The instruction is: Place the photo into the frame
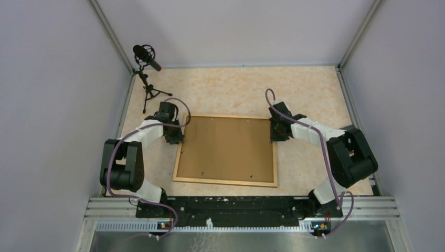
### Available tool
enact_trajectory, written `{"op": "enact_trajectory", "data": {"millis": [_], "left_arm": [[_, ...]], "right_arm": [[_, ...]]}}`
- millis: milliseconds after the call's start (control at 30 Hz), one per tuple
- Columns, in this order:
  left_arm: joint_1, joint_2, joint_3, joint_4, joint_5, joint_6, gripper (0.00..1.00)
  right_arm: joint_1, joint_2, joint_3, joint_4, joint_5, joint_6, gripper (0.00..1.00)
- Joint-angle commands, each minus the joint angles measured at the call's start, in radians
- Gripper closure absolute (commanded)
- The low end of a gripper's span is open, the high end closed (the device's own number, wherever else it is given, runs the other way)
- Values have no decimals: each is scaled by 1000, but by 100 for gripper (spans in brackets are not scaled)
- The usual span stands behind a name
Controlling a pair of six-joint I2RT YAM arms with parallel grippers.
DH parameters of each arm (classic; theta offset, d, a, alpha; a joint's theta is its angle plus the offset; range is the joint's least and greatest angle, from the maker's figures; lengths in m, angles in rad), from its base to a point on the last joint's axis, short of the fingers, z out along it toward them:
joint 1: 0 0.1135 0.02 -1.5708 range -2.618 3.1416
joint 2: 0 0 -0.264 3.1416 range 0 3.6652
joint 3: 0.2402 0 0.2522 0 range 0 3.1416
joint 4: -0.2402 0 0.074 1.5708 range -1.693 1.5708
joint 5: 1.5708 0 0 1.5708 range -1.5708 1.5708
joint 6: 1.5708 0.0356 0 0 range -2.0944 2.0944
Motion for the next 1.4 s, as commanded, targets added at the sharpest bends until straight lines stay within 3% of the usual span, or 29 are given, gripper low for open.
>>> {"op": "enact_trajectory", "data": {"millis": [0, 100, 233, 367, 400, 467, 533, 567, 633, 833, 1100, 1367], "left_arm": [[5, 9, 7, -8, -4, -33, 96], [5, 5, 5, -8, 0, -35, 98], [5, 2, 2, -8, 8, -37, 99], [5, -8, 0, -5, 8, -37, 99], [4, -12, -1, -5, 5, -35, 99], [5, -19, -6, -3, 1, -35, 99], [5, -20, -6, -2, -1, -35, 98], [5, -21, -5, -1, -1, -35, 98], [6, -21, -4, -1, 0, -37, 97], [8, -24, -10, 7, 25, -45, 96], [9, 6, -50, 33, 139, -76, 95], [-20, -9, -189, 79, 300, -188, 98]], "right_arm": [[24, 39, 4, -12, 44, 103, 87], [57, 50, 17, -44, 68, 158, 100], [93, 57, 33, -72, 110, 240, 100], [93, 59, 74, -61, 96, 177, 100], [92, 57, 98, -74, 97, 144, 90], [92, 41, 130, -97, 96, 81, 56], [92, 0, 128, -103, 73, 34, 30], [91, -24, 109, -94, 50, 24, 21], [92, -69, 55, -62, -28, 26, 14], [92, -58, -71, 129, -222, 98, 12], [67, 97, 115, 103, -177, 47, 10], [-37, 203, 197, 159, -286, 12, 9]]}}
